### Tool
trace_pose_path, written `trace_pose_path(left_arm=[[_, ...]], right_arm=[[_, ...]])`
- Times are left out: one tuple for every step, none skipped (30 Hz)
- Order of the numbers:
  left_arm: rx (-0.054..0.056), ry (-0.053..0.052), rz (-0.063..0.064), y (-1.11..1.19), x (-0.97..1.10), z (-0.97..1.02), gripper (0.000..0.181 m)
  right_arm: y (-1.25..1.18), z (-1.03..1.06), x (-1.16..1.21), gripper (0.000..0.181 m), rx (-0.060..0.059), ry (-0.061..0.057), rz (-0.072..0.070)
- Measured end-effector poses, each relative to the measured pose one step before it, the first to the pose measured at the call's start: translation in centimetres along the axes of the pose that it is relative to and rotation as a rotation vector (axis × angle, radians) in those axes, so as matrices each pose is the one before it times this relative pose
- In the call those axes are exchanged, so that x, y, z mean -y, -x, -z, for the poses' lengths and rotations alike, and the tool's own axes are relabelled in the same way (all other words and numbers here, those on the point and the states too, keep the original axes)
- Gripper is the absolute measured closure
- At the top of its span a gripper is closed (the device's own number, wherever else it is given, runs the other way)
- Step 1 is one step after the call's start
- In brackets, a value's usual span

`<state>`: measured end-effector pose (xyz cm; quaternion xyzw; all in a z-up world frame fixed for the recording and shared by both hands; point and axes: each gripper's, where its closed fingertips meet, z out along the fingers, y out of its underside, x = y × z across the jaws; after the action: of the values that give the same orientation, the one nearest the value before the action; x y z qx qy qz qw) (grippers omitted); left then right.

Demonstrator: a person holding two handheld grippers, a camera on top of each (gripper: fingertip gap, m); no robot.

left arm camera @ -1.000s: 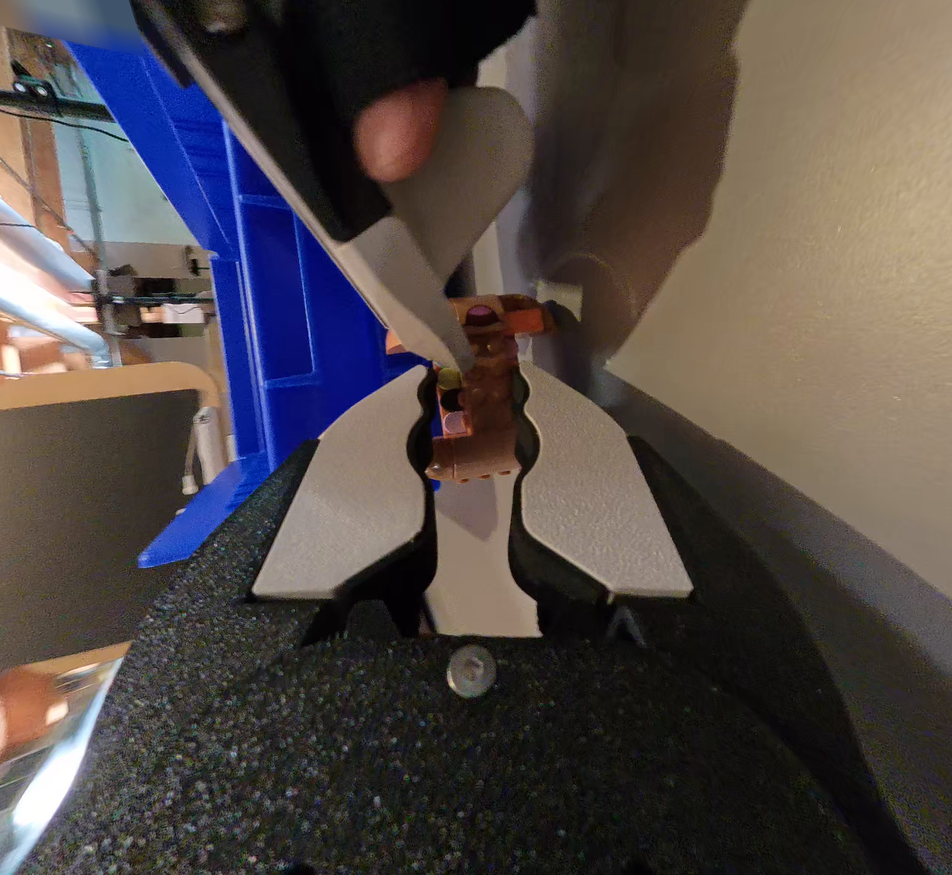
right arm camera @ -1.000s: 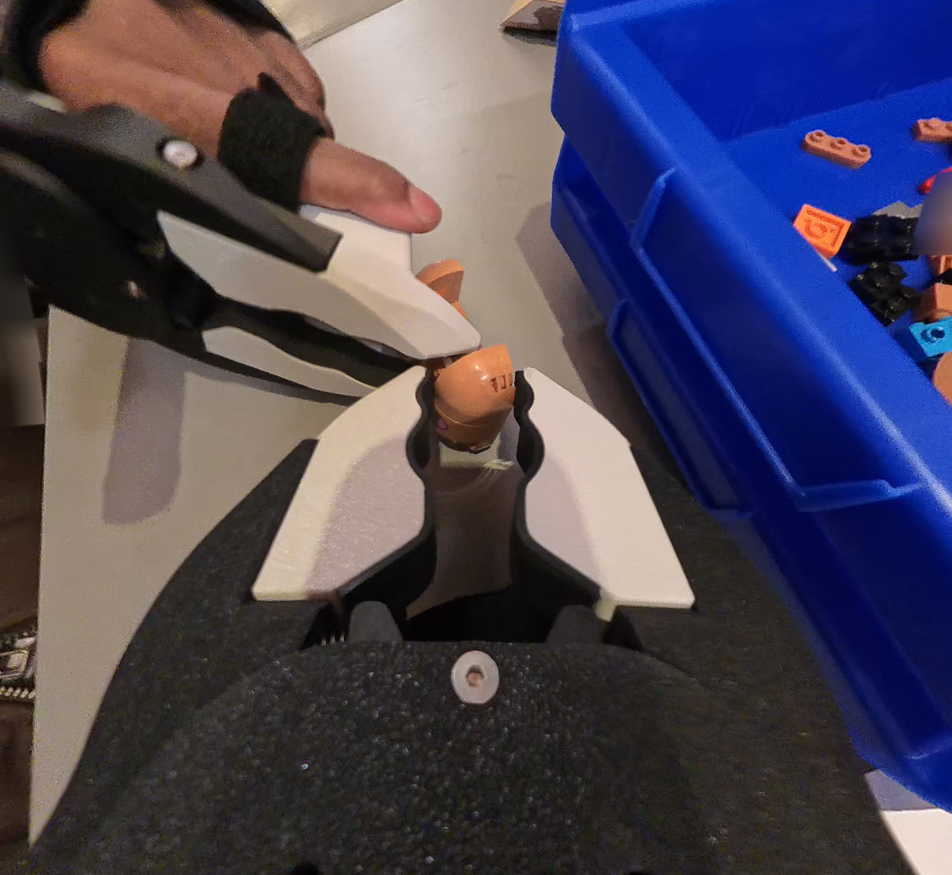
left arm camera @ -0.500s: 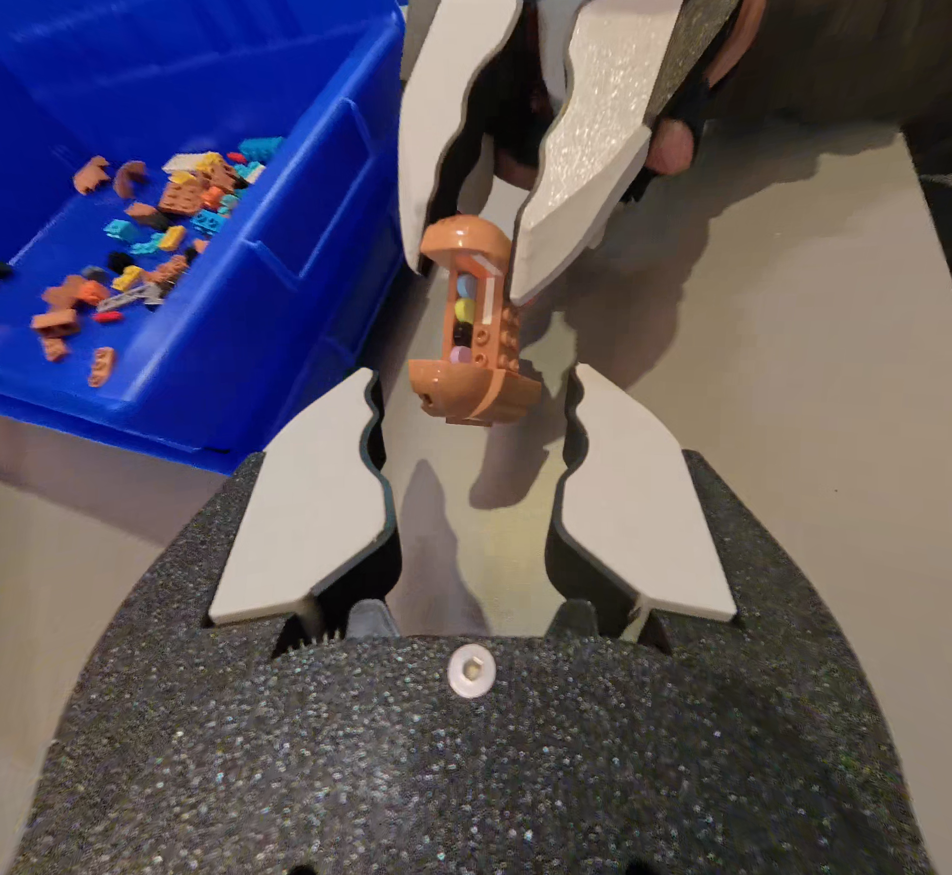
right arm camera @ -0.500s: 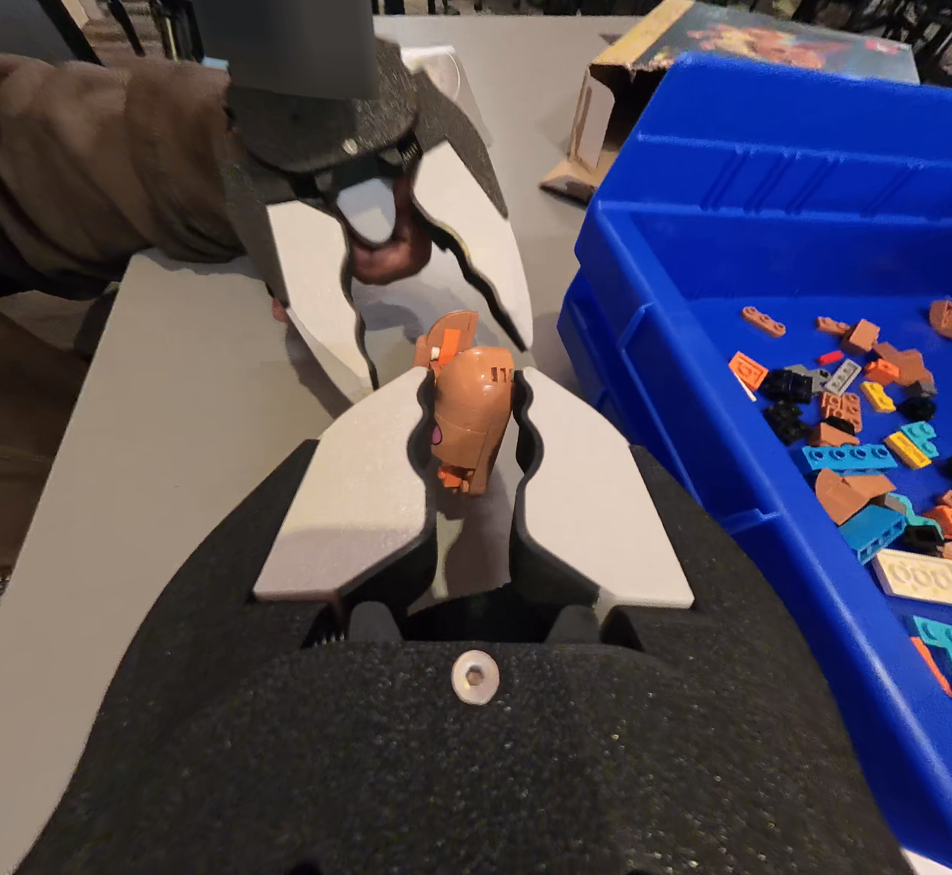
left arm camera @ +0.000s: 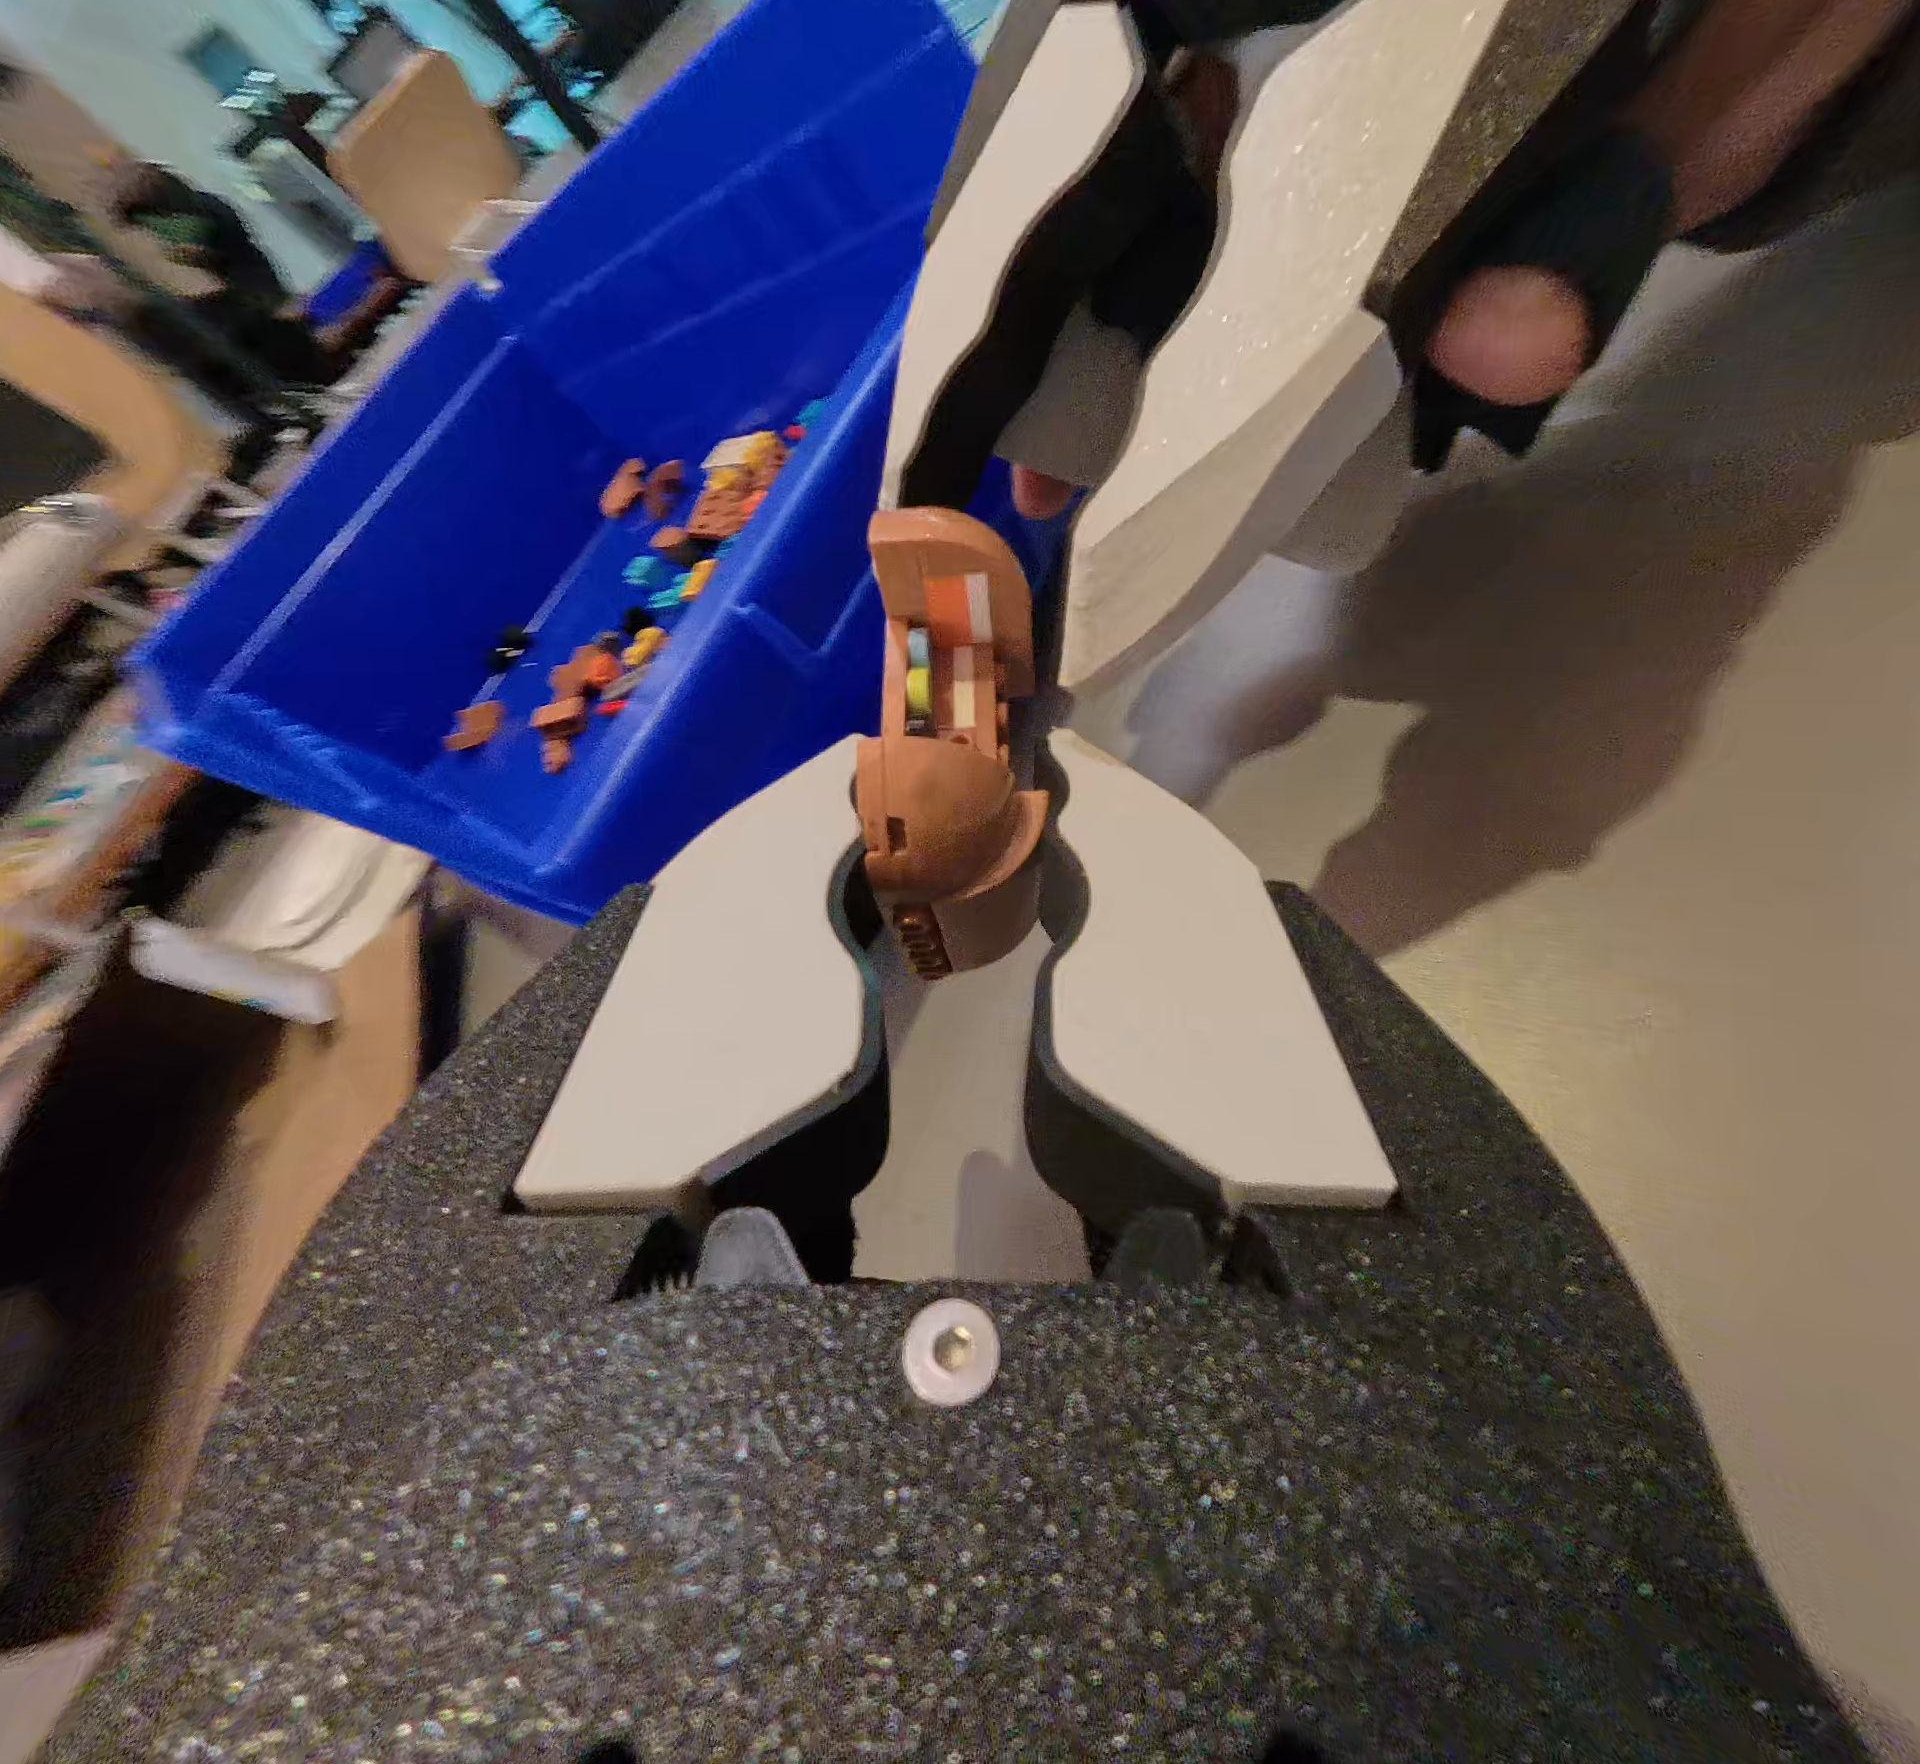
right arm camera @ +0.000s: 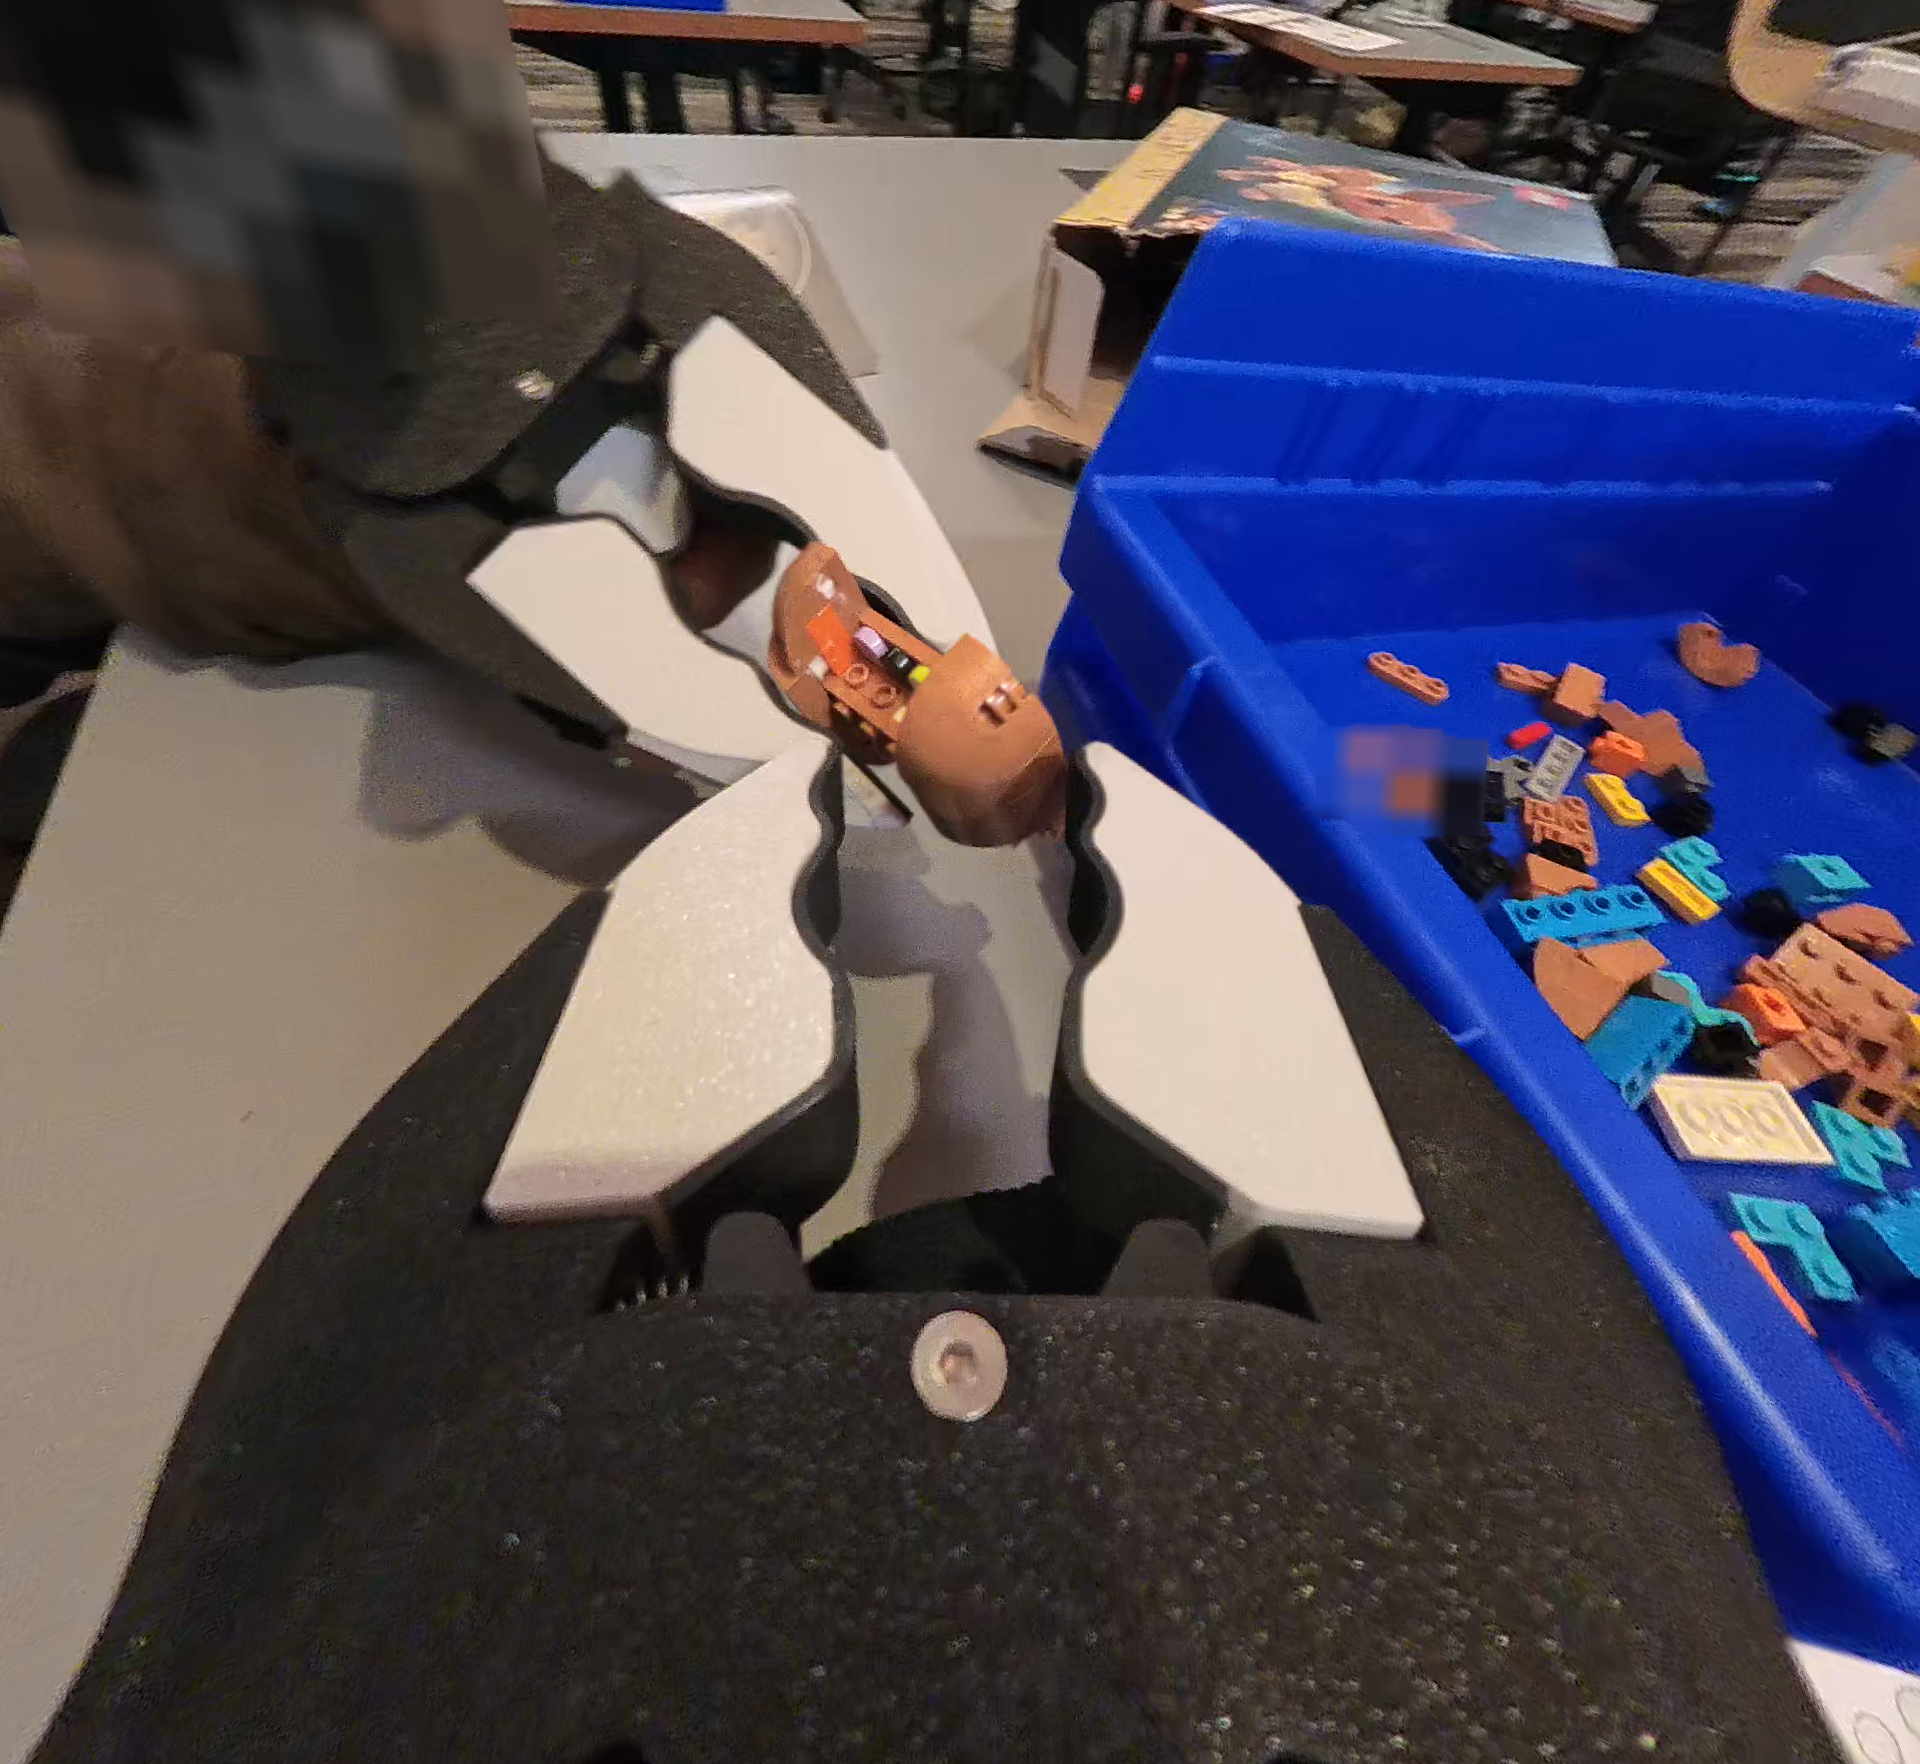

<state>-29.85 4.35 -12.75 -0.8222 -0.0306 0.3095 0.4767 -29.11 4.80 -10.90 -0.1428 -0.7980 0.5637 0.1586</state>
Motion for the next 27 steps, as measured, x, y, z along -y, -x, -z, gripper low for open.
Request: trace_pose_path(left_arm=[[0.0468, 0.012, -0.0278, 0.356, 0.015, -0.01, 0.155], [0.0392, 0.0085, -0.0218, 0.27, 0.081, 0.017, 0.155], [0.0289, 0.0039, -0.0149, 0.176, 0.136, 0.024, 0.155], [0.0195, -0.0002, -0.0084, 0.065, 0.159, 0.013, 0.156], [0.0132, -0.0003, -0.0023, 0.007, 0.141, 0.004, 0.156], [0.0094, -0.0035, 0.003, -0.009, 0.159, 0.007, 0.156], [0.0092, -0.012, 0.0111, 0.014, 0.263, 0.037, 0.156], [0.0039, -0.0178, 0.0196, 0.021, 0.333, 0.063, 0.156], [0.0025, -0.0195, 0.0264, 0.08, 0.331, 0.059, 0.156], [-0.0012, -0.0217, 0.0298, 0.081, 0.345, 0.086, 0.156], [-0.0025, -0.0198, 0.0298, 0.066, 0.325, 0.076, 0.156], [-0.0075, -0.0109, 0.0222, -0.069, 0.203, 0.014, 0.156], [-0.0022, -0.0032, 0.0142, -0.084, 0.065, -0.027, 0.156], [0.0015, -0.0051, 0.0062, -0.078, 0.072, -0.037, 0.156], [-0.0019, -0.0124, 0.0018, -0.111, 0.192, 0.005, 0.156], [-0.0067, -0.0187, 0.0009, -0.17, 0.296, 0.029, 0.156], [-0.0077, -0.0182, 0.0025, -0.182, 0.294, 0.048, 0.156], [-0.0014, -0.0158, 0.0044, -0.102, 0.284, 0.052, 0.156], [0.0055, -0.0118, 0.0038, 0.003, 0.253, 0.067, 0.156], [0.0102, -0.0064, -0.0018, 0.104, 0.156, 0.067, 0.156], [0.0057, -0.0119, 0.0016, 0.083, 0.211, 0.095, 0.156], [0.005, -0.0107, 0.0056, 0.103, 0.193, 0.09, 0.156], [0.0039, -0.0024, 0.0044, 0.069, 0.068, 0.042, 0.156], [0.0041, 0.0016, 0.0005, 0.059, -0.024, -0.008, 0.156], [0.0035, 0.0022, -0.0035, 0.054, -0.052, -0.009, 0.156], [0.0044, 0.0018, -0.0093, 0.049, -0.03, 0.009, 0.156], [0.0047, 0.0003, -0.0176, -0.014, 0.005, 0.039, 0.156]], right_arm=[[-0.25, -0.127, 0.081, 0.139, -0.0294, -0.0065, -0.0023], [-0.158, -0.096, 0.23, 0.139, -0.0259, -0.0166, 0.0004], [-0.155, -0.078, 0.281, 0.139, -0.0278, -0.0203, -0.0001], [-0.194, -0.057, 0.33, 0.139, -0.0308, -0.0219, 0.001], [-0.212, 0.018, 0.402, 0.141, -0.0322, -0.0263, 0.0054], [-0.267, 0.048, 0.397, 0.143, -0.0355, -0.0251, 0.0118], [-0.237, 0.051, 0.298, 0.144, -0.0332, -0.0168, 0.0184], [-0.218, 0.074, 0.265, 0.144, -0.0295, -0.0139, 0.0185], [-0.052, 0.112, 0.353, 0.144, -0.0178, -0.0196, 0.0145], [-0.031, 0.119, 0.374, 0.145, -0.015, -0.0196, 0.0114], [-0.008, 0.095, 0.392, 0.145, -0.014, -0.0201, 0.0099], [0.037, 0.082, 0.433, 0.146, -0.0103, -0.0232, 0.0069], [0.095, 0.097, 0.555, 0.148, -0.0044, -0.0308, 0.0019], [0.222, 0.108, 0.603, 0.15, 0.0043, -0.0339, -0.0008], [0.262, 0.045, 0.387, 0.152, 0.0075, -0.0206, 0.0008], [0.136, -0.095, 0.076, 0.152, -0.0007, 0.0002, 0.0013], [0.002, -0.129, -0.052, 0.151, -0.0098, 0.0055, 0.0014], [-0.103, -0.089, -0.016, 0.15, -0.016, -0.0008, 0.0007], [-0.173, -0.04, 0.032, 0.15, -0.0196, -0.0034, -0.001], [-0.29, 0.023, 0.133, 0.15, -0.0244, -0.0091, -0.0038], [-0.281, 0.039, 0.168, 0.151, -0.0219, -0.0096, -0.0027], [-0.208, 0.026, 0.155, 0.15, -0.0163, -0.0069, -0.0018], [-0.099, -0.004, 0.106, 0.148, -0.0086, -0.004, -0.0015], [-0.022, -0.047, 0.02, 0.149, -0.0058, 0.0016, 0.0014], [0.032, -0.057, -0.035, 0.15, -0.0036, 0.0035, 0.0052], [0.056, -0.059, -0.045, 0.152, -0.0035, 0.0039, 0.0052], [0.133, -0.033, -0.048, 0.154, 0.0039, 0.0047, 0.0046]])
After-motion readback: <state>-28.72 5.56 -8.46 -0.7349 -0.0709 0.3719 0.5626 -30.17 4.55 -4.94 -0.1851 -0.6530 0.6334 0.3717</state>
